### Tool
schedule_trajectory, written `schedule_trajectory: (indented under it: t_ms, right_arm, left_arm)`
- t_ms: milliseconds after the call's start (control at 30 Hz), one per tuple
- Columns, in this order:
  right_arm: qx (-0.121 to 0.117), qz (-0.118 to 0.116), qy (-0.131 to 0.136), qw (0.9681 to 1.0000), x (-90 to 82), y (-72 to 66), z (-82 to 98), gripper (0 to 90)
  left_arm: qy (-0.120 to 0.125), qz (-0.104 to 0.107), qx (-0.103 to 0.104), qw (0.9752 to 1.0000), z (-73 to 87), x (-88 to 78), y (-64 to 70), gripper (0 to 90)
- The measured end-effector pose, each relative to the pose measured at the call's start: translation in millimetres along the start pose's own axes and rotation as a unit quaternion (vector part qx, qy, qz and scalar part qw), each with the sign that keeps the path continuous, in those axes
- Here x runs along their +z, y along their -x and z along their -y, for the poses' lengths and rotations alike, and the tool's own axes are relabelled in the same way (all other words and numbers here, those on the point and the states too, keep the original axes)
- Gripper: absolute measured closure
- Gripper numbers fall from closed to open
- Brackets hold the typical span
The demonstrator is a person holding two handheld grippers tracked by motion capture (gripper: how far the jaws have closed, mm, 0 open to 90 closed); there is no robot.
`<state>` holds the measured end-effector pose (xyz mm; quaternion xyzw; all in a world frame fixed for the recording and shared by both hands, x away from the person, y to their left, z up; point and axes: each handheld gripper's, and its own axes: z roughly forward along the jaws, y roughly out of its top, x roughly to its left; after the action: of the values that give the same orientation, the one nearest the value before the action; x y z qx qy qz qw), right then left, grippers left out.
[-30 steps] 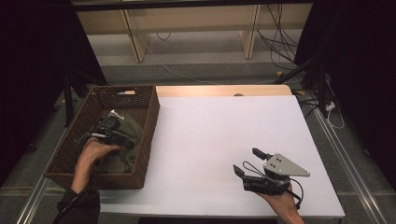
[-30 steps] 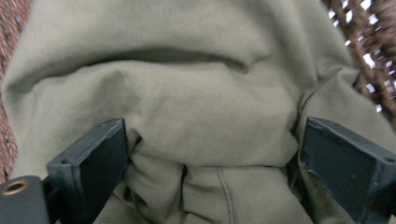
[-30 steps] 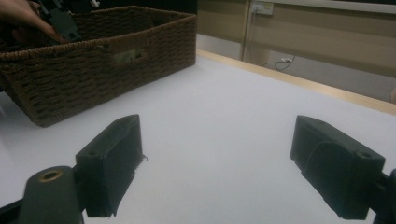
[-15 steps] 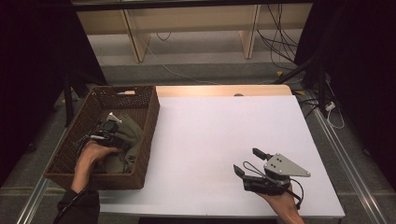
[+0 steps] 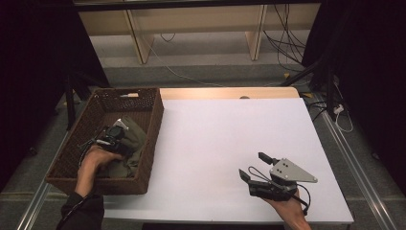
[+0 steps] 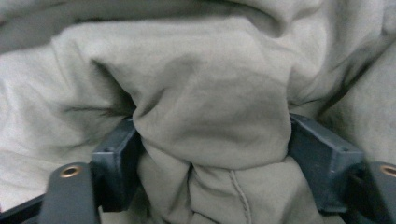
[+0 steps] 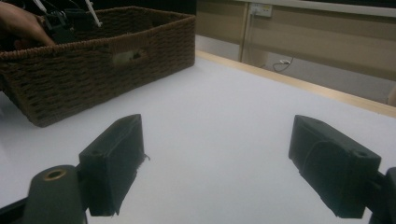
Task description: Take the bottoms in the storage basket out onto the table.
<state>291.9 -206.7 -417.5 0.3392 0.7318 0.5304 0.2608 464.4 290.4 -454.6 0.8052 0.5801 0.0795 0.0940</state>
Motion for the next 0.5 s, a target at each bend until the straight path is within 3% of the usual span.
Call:
schedule_trajectory:
  t_ms: [367,400,500]
  right_arm:
    - [0.006,0.004,-0.002,1.0,1.6,2.2,0.5,19.5]
    - [0.007,0.006,-0.001,1.0,1.6,2.8,0.3,19.7]
    - [0.006,0.006,-0.002,1.0,1.3,3.1,0.0,19.9]
  left_arm:
    - [0.021,0.02,-0.006,0.9996,1.4,-7.9,-11.8,45.4]
    - [0.034,0.021,-0.007,0.9992,1.7,-11.6,-11.7,54.0]
    - [0.048,0.02,-0.006,0.9986,1.5,-16.2,-11.9,64.4]
